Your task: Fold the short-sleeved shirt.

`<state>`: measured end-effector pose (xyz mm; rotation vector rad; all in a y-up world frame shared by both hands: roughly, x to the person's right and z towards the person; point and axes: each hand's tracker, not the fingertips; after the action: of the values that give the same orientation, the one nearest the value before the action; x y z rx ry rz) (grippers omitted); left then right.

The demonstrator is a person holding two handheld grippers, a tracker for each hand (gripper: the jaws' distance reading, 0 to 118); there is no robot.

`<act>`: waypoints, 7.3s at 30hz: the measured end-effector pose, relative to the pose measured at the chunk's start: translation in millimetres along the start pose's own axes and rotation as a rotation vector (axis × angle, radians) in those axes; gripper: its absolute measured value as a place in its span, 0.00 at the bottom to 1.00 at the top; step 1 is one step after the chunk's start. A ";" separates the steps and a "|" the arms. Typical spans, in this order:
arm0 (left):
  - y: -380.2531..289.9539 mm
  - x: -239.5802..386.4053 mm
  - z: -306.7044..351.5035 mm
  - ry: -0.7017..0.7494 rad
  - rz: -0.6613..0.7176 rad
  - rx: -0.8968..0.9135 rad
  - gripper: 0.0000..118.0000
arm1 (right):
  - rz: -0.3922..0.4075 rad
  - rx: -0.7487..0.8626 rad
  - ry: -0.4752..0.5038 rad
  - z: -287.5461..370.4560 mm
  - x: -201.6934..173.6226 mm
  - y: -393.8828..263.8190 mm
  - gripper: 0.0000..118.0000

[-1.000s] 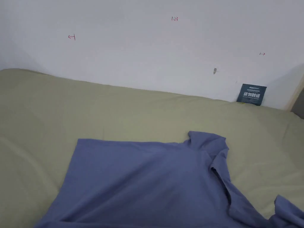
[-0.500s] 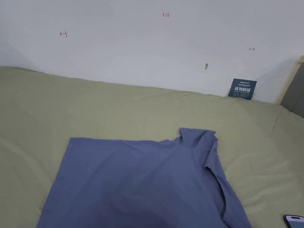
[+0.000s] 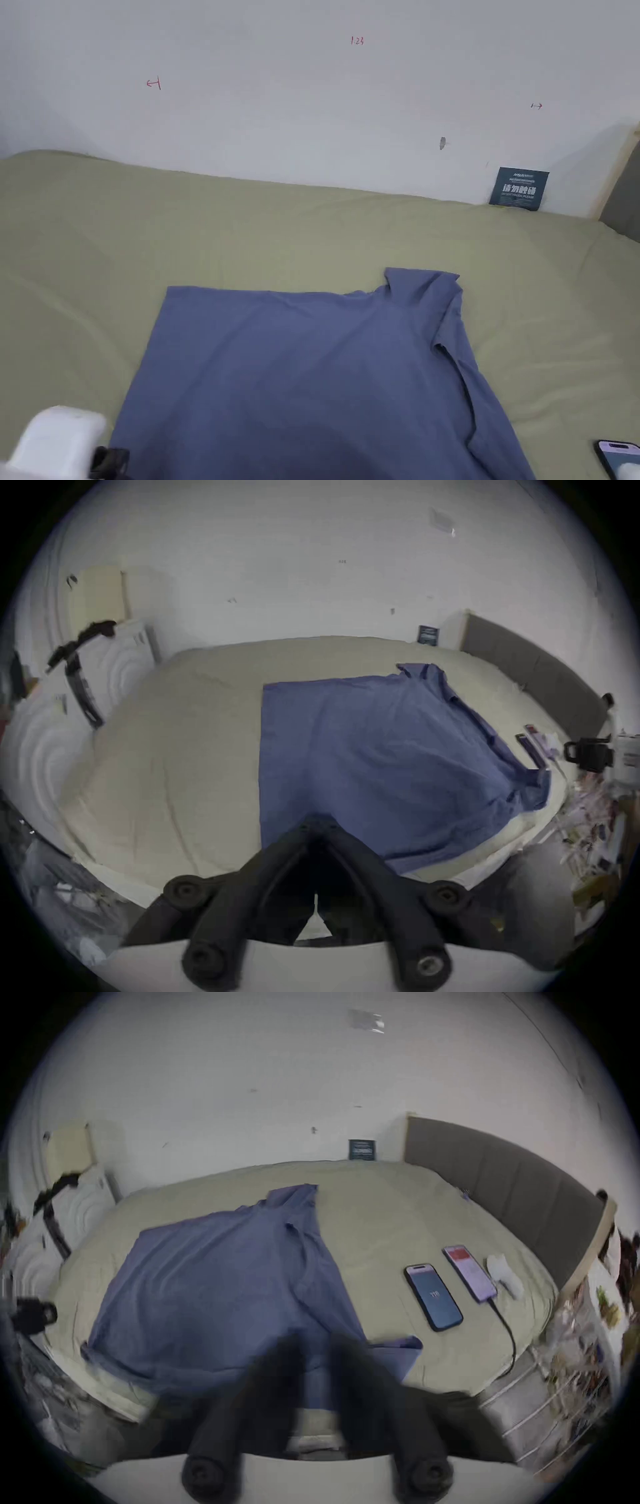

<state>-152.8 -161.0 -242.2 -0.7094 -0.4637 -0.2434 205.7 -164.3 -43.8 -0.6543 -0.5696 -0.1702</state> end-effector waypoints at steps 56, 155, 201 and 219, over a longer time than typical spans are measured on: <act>-54.0 -2.2 -85.5 0.015 0.203 -0.277 0.05 | 0.009 -0.424 0.133 -100.1 107.5 -27.1 0.70; 33.1 -23.1 -203.7 -0.040 0.159 -0.126 0.00 | -0.036 -0.148 0.145 -203.9 50.2 41.2 0.68; -33.7 -88.5 -60.2 -0.268 0.203 -0.266 0.00 | -0.127 -0.453 0.250 -75.3 74.7 -5.4 0.06; 12.0 -51.4 16.2 -0.144 0.201 0.039 0.68 | -0.095 -0.093 0.095 -8.1 50.2 32.6 0.60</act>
<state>-198.4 -138.3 -263.3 -0.7329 -0.5285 0.0056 261.7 -142.4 -38.6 -0.7056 -0.5043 -0.3170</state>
